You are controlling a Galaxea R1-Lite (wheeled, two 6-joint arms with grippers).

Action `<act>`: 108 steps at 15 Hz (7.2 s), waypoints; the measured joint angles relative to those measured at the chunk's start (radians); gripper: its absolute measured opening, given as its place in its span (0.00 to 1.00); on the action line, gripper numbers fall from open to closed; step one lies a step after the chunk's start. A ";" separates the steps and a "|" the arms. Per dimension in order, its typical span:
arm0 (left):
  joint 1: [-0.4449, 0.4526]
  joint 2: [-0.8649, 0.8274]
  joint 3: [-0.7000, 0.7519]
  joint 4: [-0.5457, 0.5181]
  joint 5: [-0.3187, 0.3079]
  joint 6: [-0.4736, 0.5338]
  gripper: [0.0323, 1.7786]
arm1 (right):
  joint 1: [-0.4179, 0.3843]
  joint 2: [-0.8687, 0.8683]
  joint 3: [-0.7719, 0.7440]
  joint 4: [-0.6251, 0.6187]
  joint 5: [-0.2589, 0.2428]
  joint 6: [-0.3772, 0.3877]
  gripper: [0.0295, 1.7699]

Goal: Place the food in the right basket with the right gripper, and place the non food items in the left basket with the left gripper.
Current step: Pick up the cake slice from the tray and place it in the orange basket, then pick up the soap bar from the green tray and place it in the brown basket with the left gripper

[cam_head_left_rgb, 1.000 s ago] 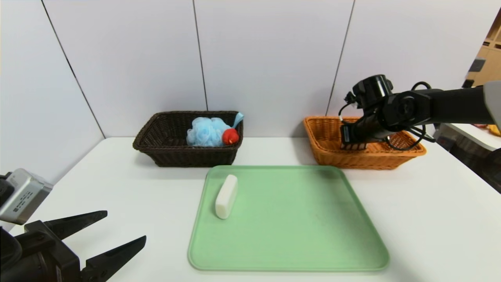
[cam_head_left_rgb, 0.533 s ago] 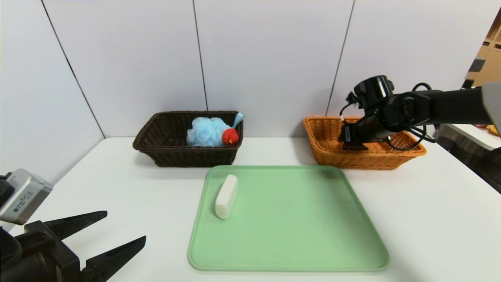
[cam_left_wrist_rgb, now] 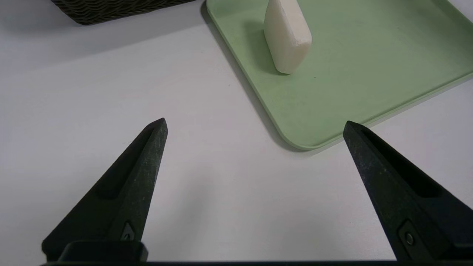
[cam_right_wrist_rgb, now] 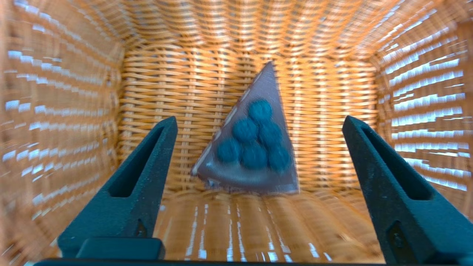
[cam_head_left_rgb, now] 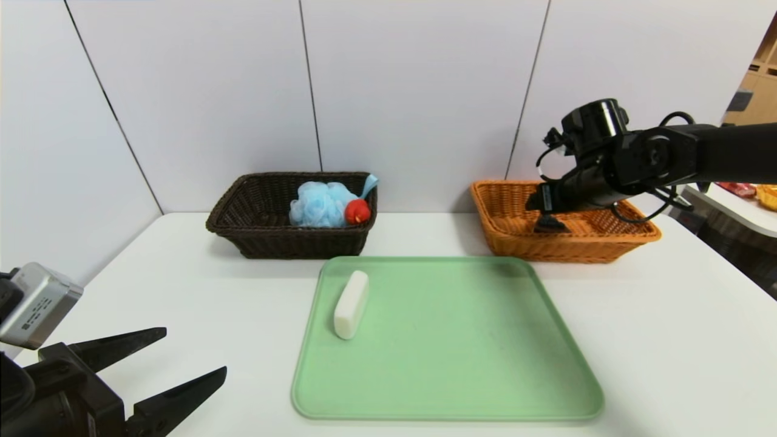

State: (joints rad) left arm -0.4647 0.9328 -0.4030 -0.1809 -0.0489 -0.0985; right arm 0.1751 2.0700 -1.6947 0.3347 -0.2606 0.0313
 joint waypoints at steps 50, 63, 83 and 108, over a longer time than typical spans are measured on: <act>-0.377 0.747 -0.510 -0.001 0.326 -0.261 0.95 | 0.378 -0.938 1.148 -0.376 0.111 -0.013 0.96; -0.242 0.865 -0.581 -0.010 0.327 -0.203 0.95 | 0.384 -0.948 1.167 -0.376 0.113 -0.016 0.96; -0.224 0.954 -0.578 -0.016 0.328 -0.225 0.90 | 0.384 -0.947 1.182 -0.376 0.120 -0.021 0.96; -0.209 0.656 -0.608 -0.034 0.446 -0.010 0.28 | 0.386 -0.935 1.180 -0.377 0.134 -0.031 0.96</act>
State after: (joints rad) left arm -0.6734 1.5889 -1.0111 -0.2145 0.3968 -0.1087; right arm 0.5609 1.1349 -0.5143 -0.0423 -0.1268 0.0004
